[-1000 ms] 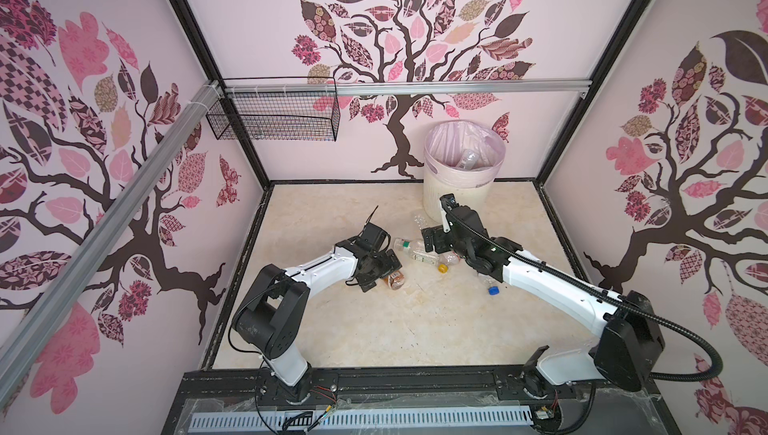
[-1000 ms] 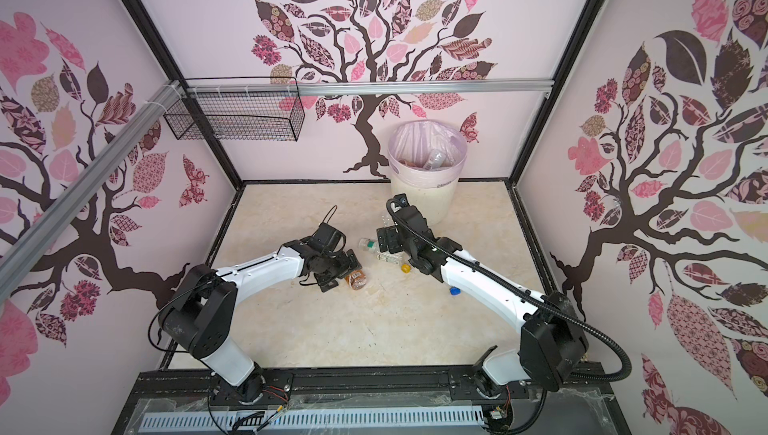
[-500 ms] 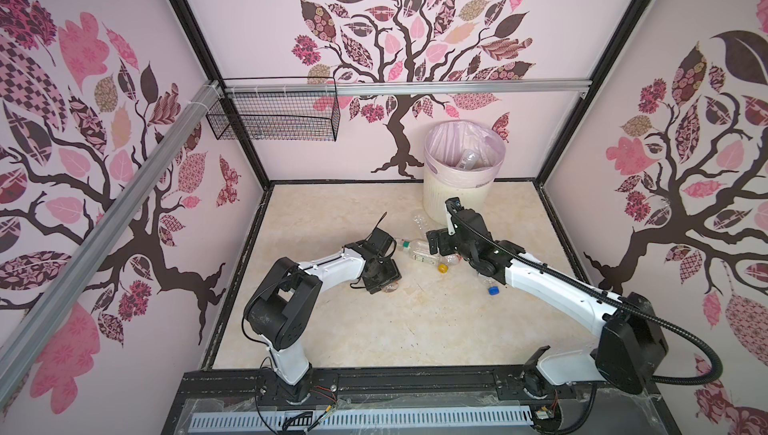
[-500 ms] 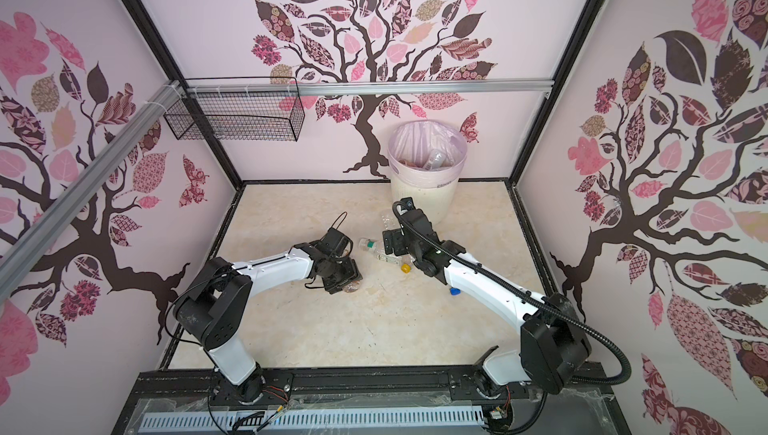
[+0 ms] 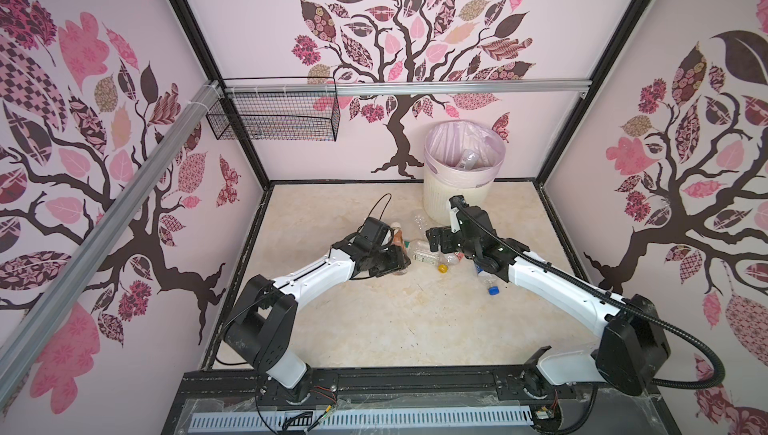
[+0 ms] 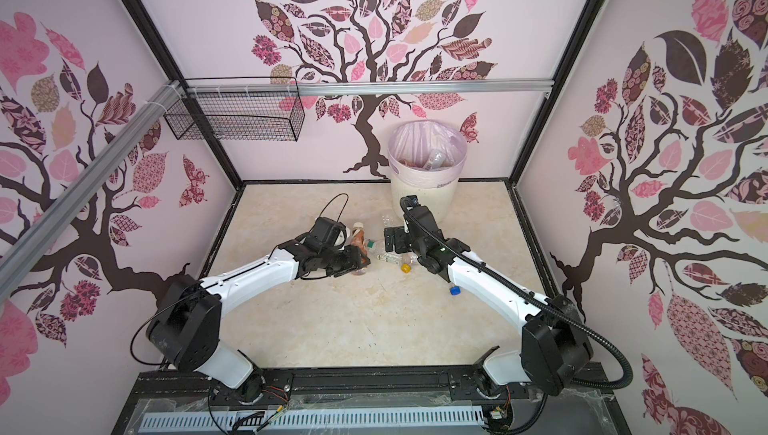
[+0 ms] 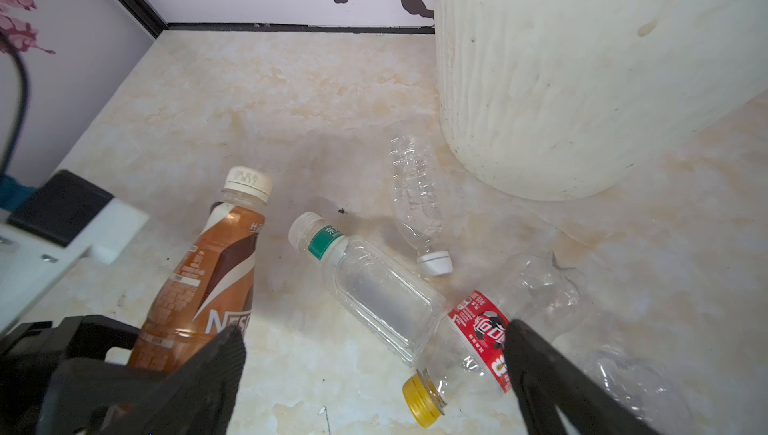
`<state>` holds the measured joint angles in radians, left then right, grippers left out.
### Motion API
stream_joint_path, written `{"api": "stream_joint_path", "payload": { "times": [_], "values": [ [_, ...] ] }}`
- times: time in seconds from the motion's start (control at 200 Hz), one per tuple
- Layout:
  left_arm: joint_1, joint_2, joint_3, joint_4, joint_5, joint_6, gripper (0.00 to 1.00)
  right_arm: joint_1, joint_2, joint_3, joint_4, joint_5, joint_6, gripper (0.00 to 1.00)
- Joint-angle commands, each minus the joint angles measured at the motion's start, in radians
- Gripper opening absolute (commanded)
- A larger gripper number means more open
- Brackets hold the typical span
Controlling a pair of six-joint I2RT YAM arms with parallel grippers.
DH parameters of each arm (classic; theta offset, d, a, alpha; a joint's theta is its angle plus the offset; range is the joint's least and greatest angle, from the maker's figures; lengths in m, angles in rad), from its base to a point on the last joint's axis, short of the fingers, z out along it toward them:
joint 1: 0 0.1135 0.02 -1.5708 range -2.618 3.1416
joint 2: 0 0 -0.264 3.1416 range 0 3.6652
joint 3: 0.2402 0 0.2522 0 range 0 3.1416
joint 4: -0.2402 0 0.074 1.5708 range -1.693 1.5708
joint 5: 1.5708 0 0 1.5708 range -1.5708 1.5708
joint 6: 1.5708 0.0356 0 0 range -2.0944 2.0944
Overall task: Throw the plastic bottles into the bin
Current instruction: 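Lift the Nescafe bottle upright with the left gripper toward the right gripper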
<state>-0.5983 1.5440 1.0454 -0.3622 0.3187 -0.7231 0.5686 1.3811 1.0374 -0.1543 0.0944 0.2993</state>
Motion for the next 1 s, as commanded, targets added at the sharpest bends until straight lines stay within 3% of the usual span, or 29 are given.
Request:
{"api": "stream_joint_path", "payload": {
  "times": [0.0,0.305,0.61,0.995],
  "values": [
    [-0.002,-0.073,-0.031,0.071,0.017,0.125,0.52,-0.028,-0.033,0.085,0.001,-0.104,0.073,0.99],
    [-0.002,-0.196,-0.077,0.120,0.001,0.218,0.52,-0.044,0.013,0.240,0.023,-0.235,0.141,0.99],
    [-0.005,-0.231,-0.091,0.135,0.002,0.230,0.52,-0.040,0.112,0.296,0.076,-0.387,0.217,0.83],
    [-0.008,-0.231,-0.094,0.143,0.005,0.230,0.52,0.016,0.180,0.302,0.090,-0.404,0.201,0.77]
  ]
}}
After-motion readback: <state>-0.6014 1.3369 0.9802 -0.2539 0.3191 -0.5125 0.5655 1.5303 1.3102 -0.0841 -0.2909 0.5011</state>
